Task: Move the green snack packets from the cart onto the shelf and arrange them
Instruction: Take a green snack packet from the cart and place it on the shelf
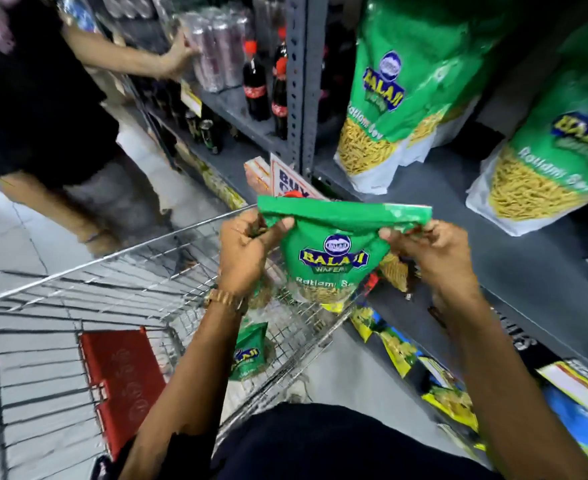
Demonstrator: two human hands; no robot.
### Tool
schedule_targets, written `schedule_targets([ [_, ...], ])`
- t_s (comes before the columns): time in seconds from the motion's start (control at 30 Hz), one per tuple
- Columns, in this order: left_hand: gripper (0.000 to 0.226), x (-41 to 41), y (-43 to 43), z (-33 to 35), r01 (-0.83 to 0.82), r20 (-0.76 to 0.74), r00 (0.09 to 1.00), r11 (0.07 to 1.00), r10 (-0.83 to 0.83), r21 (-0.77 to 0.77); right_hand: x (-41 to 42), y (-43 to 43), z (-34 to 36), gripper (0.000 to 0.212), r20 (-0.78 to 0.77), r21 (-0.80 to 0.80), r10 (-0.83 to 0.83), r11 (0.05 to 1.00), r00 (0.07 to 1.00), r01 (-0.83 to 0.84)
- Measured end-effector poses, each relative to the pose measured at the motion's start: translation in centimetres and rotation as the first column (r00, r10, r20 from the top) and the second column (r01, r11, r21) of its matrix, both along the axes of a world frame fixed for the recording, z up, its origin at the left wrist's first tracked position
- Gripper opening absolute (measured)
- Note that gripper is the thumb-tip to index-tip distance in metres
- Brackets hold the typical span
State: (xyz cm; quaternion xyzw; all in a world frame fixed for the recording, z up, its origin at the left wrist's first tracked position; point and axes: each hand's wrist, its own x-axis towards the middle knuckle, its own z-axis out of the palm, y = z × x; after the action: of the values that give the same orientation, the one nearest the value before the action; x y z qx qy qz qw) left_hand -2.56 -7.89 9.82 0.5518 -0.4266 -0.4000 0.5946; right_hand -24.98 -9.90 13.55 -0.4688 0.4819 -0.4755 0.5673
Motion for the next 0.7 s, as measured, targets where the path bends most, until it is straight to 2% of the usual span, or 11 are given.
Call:
schedule_targets([
  [0.13, 0.003, -3.9, -2.9, 4.3, -0.005, 0.002, 1.0, 0.984, 0.006, -0.178, -2.9, -0.2, 3.2, 0.016, -0.015, -0.185, -0.186, 0.966, 0.982, 0.18],
  [0.23, 0.007, -7.6, -5.0, 6.9, 0.046, -0.003, 0.999, 0.957, -0.049, -0.285, -5.2, -0.2, 5.5, 0.017, 0.017, -0.301, -0.346, 0.893, 0.938, 0.335],
  [0.33, 0.015, -10.8, -7.2, 8.5, 0.108, 0.06, 0.994, 0.931, -0.093, -0.349, -7.6, -0.3, 7.1, 0.02, 0.017, -0.368, -0.445, 0.83, 0.895, 0.419],
  [0.5, 0.055, -15.7, -12.1, 8.0, 0.193, 0.131, 0.978, 0.941, -0.162, -0.278, -12.1, -1.7, 7.3, 0.005, -0.017, -0.382, -0.577, 0.758, 0.817, 0.528],
  [0.53, 0.051, -16.7, -12.7, 8.1, 0.215, 0.13, 0.974, 0.943, -0.187, -0.253, -12.9, -2.0, 7.2, 0.005, -0.019, -0.373, -0.597, 0.749, 0.802, 0.548],
  [0.6, 0.029, -18.5, -13.1, 8.9, 0.258, 0.091, 0.966, 0.938, -0.243, -0.233, -13.9, -2.5, 7.4, 0.02, -0.041, -0.348, -0.642, 0.728, 0.766, 0.591],
  [0.7, 0.023, -20.4, -14.5, 8.4, 0.303, 0.075, 0.953, 0.932, -0.294, -0.198, -14.9, -3.5, 7.4, 0.037, -0.056, -0.324, -0.689, 0.697, 0.722, 0.64],
])
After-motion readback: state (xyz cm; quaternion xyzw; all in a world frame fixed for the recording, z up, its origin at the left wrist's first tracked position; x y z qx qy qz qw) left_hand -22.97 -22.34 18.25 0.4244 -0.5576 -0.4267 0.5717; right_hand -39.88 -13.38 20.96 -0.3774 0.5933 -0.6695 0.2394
